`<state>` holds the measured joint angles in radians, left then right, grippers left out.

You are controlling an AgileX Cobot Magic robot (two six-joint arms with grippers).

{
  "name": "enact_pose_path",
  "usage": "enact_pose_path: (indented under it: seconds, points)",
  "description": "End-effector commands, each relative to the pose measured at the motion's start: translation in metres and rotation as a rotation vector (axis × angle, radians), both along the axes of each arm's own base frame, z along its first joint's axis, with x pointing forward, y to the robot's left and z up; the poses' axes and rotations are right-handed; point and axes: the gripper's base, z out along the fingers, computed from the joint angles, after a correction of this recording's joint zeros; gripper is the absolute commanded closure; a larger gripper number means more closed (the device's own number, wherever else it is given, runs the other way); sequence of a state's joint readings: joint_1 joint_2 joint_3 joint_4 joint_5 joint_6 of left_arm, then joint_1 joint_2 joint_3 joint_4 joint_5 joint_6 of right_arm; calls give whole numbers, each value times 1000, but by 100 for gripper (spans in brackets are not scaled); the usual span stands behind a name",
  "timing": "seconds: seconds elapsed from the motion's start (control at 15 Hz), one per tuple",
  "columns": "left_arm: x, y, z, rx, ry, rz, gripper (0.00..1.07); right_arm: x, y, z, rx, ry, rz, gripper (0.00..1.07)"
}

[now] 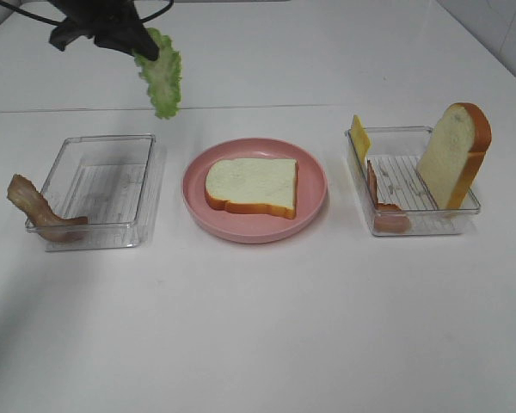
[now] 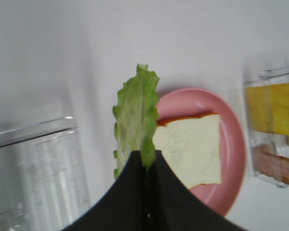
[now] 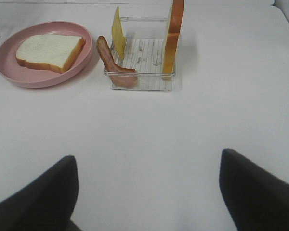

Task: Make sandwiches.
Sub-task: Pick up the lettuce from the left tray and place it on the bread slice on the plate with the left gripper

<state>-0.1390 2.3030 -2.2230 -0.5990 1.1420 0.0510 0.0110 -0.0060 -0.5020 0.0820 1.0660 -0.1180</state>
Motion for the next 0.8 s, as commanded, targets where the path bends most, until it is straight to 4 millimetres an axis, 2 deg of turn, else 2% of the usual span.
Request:
enact_pose_path:
  seconds: [0.07,0.2,0.53,0.67,0.8]
  points:
    - [-3,-44,-7,-97,-23,-67,107,-1,0,0,0,-21,-2,31]
    - [-4,-66,-17,-111,-24,-91,107,-1,0,0,0,-21,-2,31]
    - [-19,-149,-64,-164,-12,-150,107,-1,0,0,0,-21,-2,31]
    - [-21,-156,-82,-150,22,-163,107,-1,0,0,0,-21,-2,31]
    - [-22,-155,-95,-109,66,-176,107,-1,0,0,0,-21,-2,31]
